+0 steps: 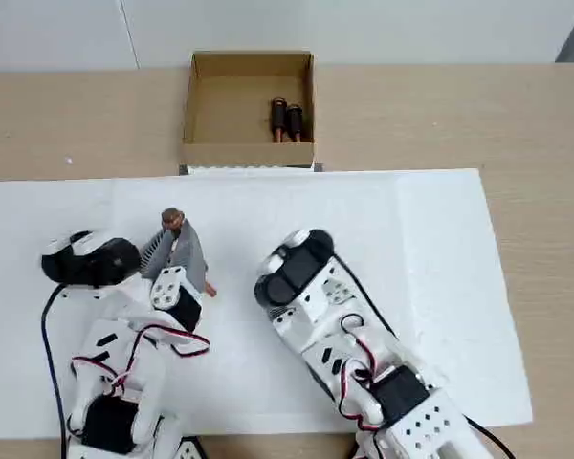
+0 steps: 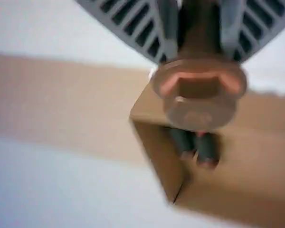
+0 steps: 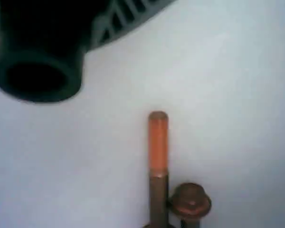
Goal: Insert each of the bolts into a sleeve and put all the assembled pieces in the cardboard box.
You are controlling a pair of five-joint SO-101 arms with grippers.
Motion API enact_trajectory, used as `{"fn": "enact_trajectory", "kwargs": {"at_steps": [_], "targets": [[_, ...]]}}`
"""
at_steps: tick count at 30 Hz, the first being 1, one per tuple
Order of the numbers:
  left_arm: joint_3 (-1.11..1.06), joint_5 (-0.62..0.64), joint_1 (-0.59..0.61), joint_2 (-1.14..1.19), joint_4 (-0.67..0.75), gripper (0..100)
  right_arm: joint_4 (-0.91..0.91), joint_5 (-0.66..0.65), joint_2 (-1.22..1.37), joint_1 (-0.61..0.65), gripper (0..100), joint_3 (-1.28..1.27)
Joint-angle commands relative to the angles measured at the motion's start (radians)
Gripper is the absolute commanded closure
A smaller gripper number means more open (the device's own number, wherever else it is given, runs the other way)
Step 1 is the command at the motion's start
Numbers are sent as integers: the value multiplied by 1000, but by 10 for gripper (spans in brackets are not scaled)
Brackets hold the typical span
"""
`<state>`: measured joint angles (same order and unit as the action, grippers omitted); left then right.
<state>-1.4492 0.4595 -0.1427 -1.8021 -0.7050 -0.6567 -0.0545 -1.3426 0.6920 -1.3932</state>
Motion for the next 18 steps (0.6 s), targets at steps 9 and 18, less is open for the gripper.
{"fn": "enact_trajectory", "kwargs": {"at_steps": [9,18], "targets": [[8,144,-15,-9,118,995,245,-74,-8,39,995,-72],[7,230,-153,-9,121,995,283,-74,-8,90,995,-74]]}}
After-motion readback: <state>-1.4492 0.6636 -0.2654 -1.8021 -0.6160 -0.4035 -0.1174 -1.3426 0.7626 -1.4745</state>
